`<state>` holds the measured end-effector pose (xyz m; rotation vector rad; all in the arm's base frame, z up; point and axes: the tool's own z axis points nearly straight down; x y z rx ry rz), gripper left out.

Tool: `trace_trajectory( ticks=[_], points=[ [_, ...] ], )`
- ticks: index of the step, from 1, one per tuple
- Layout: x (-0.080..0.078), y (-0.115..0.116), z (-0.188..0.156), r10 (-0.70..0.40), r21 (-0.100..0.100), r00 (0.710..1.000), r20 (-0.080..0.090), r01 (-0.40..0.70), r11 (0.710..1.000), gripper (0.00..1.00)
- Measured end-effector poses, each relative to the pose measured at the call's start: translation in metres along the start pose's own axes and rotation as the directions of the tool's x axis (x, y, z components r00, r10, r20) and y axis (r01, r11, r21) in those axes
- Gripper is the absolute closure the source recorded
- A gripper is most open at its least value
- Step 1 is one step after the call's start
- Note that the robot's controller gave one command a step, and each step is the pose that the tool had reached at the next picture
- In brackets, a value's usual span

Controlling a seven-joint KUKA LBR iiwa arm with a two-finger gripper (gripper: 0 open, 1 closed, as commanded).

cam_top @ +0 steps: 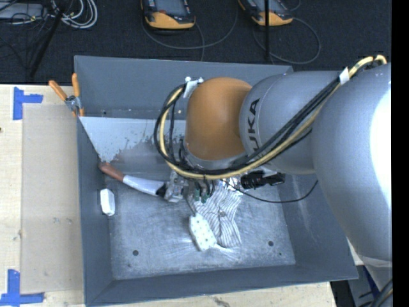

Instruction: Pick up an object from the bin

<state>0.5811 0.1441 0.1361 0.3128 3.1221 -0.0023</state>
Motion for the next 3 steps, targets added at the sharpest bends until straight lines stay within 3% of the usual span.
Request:
trace_trajectory(
  ticks=[1, 2, 3],
  points=[
    [-0.004, 0.003, -0.024, 0.0, 0.005, 1.0, -0.015, 0.0, 1.0, 1.0],
    [-0.014, 0.014, -0.196, -0.096, -0.001, 0.995, -0.002, 0.096, 0.995, 1.0],
    [-0.014, 0.014, -0.195, -0.095, -0.001, 0.995, -0.004, 0.095, 0.995, 1.0]
  ],
)
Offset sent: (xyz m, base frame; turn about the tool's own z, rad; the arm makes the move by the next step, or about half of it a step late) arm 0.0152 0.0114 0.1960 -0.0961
